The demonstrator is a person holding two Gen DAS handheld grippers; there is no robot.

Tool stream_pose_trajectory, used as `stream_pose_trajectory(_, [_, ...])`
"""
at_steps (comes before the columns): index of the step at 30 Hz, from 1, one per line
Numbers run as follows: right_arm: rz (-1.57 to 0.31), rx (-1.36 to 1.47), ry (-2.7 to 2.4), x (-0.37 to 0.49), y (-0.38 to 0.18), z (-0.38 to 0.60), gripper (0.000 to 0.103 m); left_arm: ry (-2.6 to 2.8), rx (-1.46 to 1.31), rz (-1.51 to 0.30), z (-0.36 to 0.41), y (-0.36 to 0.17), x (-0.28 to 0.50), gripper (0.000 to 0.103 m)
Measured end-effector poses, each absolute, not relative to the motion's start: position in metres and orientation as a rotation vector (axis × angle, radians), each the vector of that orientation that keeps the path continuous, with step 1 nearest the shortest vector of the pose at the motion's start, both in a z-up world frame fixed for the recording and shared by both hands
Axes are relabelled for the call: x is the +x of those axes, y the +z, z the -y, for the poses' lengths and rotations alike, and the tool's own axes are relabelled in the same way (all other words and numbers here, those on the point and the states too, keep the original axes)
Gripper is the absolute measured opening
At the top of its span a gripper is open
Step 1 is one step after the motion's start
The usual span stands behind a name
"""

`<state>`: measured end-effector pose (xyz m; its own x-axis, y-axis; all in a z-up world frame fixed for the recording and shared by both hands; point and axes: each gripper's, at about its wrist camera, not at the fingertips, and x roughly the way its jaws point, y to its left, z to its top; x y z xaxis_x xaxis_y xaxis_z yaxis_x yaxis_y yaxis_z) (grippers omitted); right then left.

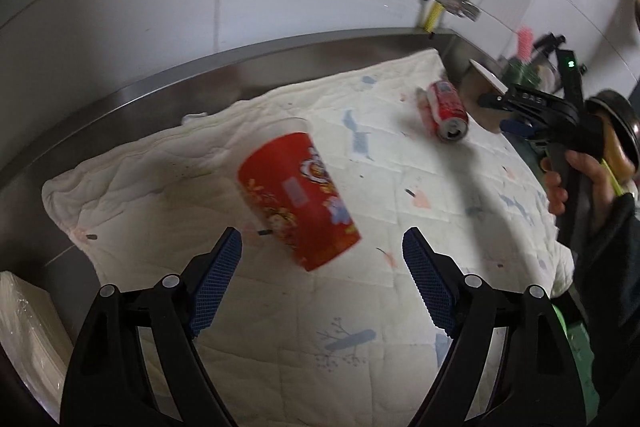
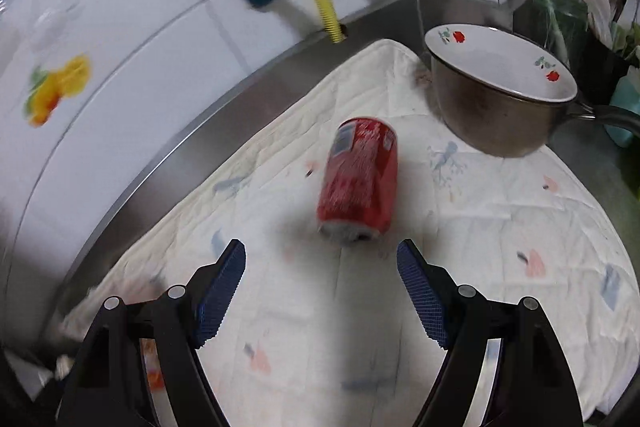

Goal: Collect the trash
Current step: 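Grasp the red Coke can with the right gripper while the left grasps the red paper cup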

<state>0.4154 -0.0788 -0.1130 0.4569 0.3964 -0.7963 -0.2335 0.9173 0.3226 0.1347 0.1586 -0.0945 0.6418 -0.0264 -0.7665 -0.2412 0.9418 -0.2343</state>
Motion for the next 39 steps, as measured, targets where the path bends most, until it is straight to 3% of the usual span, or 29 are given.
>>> stream_pose_trajectory(21, [-1.134,0.104,0.261,0.499,-0.168,0.047,0.074,0.187,-0.408,-0.898,-0.179,-0.103,0.171,0.084])
stream_pose_trajectory(25, [-1.146,0.074,0.243,0.502,-0.175,0.048,0.062,0.205,-0.424,-0.913,-0.181,-0.107,0.181,0.087])
stream_pose_trajectory(39, [-1.015,0.015,0.359,0.441,-0.131,0.06,0.06,0.325,-0.568,-1.002,-0.2,-0.138,0.218,0.091])
